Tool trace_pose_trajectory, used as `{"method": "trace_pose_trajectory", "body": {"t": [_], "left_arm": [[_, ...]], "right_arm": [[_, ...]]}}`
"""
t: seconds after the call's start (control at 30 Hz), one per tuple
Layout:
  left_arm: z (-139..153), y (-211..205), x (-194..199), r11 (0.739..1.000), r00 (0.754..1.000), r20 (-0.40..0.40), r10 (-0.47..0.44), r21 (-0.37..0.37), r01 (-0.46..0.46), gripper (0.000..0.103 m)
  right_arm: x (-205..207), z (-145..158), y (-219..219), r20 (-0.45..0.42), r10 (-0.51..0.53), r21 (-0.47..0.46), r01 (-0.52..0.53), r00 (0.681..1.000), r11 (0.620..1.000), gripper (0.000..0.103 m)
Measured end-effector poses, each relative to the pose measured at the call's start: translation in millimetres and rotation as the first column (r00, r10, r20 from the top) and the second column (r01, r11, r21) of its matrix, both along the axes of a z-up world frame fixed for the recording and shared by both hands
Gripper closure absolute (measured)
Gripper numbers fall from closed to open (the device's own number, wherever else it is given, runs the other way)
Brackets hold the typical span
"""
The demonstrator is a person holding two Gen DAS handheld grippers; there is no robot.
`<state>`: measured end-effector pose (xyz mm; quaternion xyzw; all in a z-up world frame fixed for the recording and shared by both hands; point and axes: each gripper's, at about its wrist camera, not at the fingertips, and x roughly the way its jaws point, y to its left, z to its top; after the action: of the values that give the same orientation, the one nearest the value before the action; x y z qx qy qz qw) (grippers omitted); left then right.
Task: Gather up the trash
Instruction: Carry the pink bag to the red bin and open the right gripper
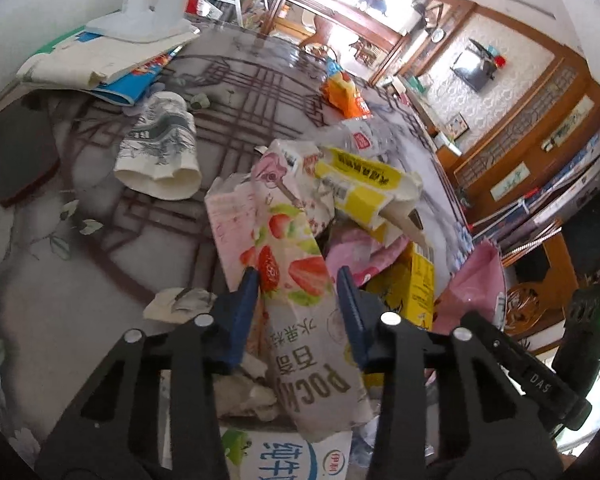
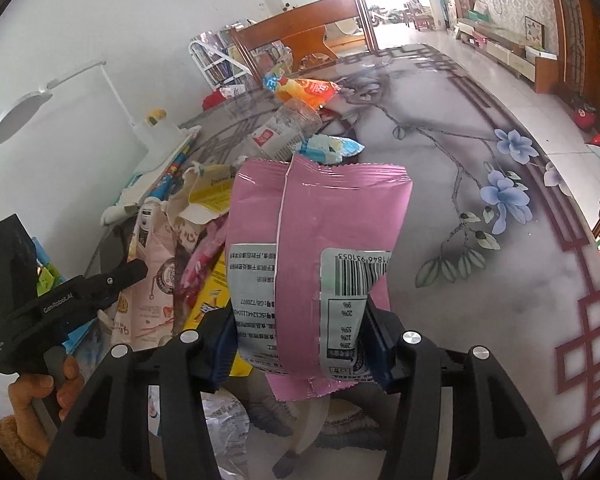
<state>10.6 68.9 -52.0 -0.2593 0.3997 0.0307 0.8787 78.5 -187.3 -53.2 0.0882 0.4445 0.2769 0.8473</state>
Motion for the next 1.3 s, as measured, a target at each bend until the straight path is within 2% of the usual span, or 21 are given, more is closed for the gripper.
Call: {"method": "trace_pose_trajectory", "body": {"t": [0.07,0.27,0.4,0.5,0.57,0.7,0.8,0.93,1.0,1.17,1.3], "left_arm": [[4,4,-4,1.000,0.999,0.017,0.028,0.012,-0.029,0.083],[16,8,-9,0.997,0.995,0.077,0.064,0.034,-0.067,0.093],[26,0,-13,0.997,0.991,0.134,0.027,0.063,-0.035,0.094],[39,-8,-17,0.991,0.983,0.185,0.008,0.129,-0.033,0.095],[45,-10,-18,0.985,0.977,0.212,0.014,0.164,-0.049,0.095],[53,-8,-24,0.980,0.966,0.259,0.028,0.185,-0.078,0.095],[60,-11,-24,0.979,0.959,0.284,0.002,0.194,-0.060,0.095],[76,-24,-29,0.964,0.946,0.321,-0.038,0.260,-0.049,0.095],[84,-30,-31,0.965,0.941,0.336,-0.051,0.259,-0.041,0.095],[94,-50,-28,0.988,0.932,0.354,-0.074,0.154,0.020,0.095],[98,-90,-15,0.981,0.924,0.350,-0.151,0.166,0.097,0.095]], "right_arm": [[-1,2,-1,0.002,0.004,0.015,-0.004,1.000,1.000,0.052],[-1,8,-5,0.015,0.001,0.046,-0.002,1.000,0.999,0.052],[-1,12,-6,0.023,-0.005,0.072,0.003,1.000,0.997,0.052],[-2,15,-9,0.036,-0.005,0.085,0.002,0.999,0.996,0.052],[-4,19,-10,0.058,-0.004,0.087,-0.001,0.998,0.996,0.052],[-8,31,-13,0.132,-0.011,0.073,0.001,0.991,0.997,0.052],[-10,36,-15,0.168,-0.015,0.071,0.003,0.986,0.997,0.052],[-10,40,-22,0.189,-0.022,0.076,0.008,0.982,0.997,0.052],[-9,41,-28,0.194,-0.028,0.082,0.013,0.981,0.997,0.052],[-8,45,-52,0.193,-0.070,0.097,0.052,0.979,0.994,0.052],[-7,49,-87,0.194,-0.124,0.117,0.103,0.973,0.988,0.052]]}}
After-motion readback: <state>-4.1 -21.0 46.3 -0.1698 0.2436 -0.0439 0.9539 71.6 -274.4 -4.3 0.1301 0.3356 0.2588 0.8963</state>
